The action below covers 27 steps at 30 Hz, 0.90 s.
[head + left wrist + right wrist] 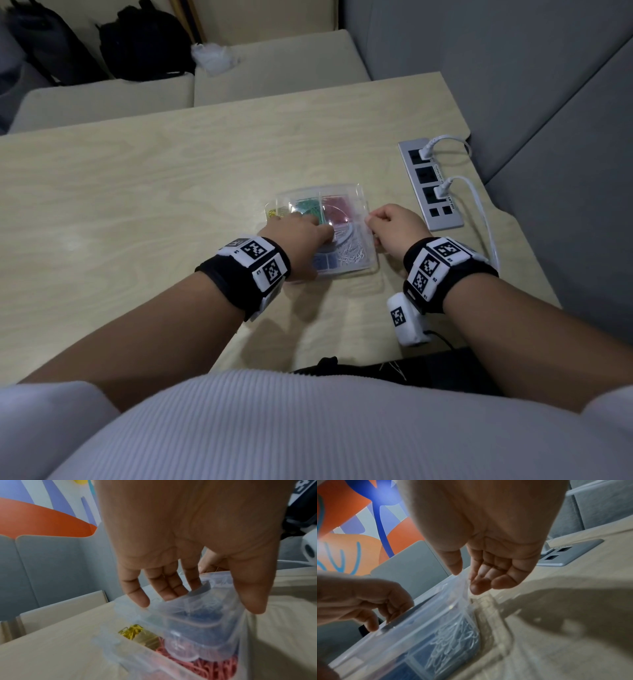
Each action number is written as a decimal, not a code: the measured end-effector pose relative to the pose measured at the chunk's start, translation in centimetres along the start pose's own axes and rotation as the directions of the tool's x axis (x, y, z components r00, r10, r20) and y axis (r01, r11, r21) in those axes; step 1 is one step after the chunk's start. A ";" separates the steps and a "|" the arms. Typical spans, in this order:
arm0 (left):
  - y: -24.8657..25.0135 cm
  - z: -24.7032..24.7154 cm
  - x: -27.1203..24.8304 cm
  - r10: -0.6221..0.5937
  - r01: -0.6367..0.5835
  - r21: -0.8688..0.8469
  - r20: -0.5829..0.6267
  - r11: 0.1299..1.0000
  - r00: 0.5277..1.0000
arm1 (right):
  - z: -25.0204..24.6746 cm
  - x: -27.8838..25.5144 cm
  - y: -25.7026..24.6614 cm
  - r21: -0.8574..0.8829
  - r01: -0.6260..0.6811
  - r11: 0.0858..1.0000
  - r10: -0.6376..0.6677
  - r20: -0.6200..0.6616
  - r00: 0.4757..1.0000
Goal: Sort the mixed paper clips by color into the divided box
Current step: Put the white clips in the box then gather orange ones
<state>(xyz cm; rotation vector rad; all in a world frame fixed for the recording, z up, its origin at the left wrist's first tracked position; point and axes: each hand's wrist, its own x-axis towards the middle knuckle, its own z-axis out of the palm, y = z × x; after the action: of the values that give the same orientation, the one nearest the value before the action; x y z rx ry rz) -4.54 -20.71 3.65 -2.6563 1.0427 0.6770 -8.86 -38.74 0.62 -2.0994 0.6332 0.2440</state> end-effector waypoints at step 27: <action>-6.1 1.8 -0.3 -0.500 0.598 -0.625 0.354 0.503 0.790 | 1.4 0.4 -1.6 -0.355 -0.025 0.934 0.029 0.006 1.000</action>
<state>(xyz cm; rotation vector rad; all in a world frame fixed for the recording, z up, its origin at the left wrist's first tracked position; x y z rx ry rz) -1.14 -15.42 2.38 -3.2171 -0.2638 1.2596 -7.57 -36.94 0.81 -2.4348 0.6495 0.4118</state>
